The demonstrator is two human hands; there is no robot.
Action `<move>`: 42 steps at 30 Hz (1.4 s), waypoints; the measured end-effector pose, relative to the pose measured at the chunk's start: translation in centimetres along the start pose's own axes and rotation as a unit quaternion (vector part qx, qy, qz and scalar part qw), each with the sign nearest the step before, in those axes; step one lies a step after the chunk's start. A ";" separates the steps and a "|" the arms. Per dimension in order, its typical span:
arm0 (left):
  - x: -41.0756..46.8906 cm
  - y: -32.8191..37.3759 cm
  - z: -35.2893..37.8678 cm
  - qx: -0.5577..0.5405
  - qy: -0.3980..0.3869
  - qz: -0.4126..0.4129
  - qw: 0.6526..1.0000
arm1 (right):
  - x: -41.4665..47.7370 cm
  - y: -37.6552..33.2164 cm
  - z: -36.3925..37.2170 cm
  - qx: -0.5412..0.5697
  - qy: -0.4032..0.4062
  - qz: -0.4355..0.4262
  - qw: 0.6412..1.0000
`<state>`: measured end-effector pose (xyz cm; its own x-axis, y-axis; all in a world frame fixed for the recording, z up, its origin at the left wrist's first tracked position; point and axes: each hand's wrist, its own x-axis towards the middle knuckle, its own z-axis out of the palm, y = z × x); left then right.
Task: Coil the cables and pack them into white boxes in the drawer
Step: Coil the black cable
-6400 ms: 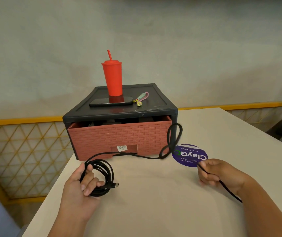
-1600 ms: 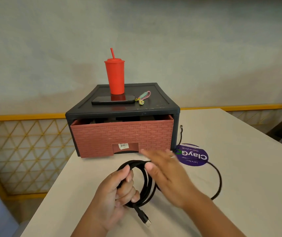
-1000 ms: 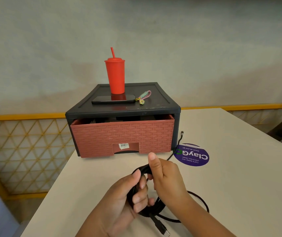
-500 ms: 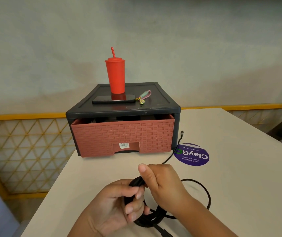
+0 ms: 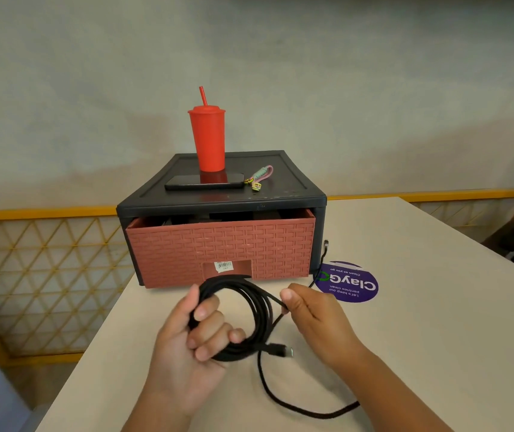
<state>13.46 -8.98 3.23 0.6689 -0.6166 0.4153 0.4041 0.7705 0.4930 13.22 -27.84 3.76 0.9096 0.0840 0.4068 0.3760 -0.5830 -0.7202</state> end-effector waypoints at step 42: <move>-0.4 -1.9 0.1 0.772 0.146 0.031 0.618 | 0.2 -2.7 -3.4 0.306 -0.420 0.147 0.842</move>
<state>12.40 -10.23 2.20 0.8287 -0.3634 0.4257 -0.5536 -0.4200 0.7191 11.78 -28.99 7.67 0.6869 0.7004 -0.1941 -0.0997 -0.1737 -0.9797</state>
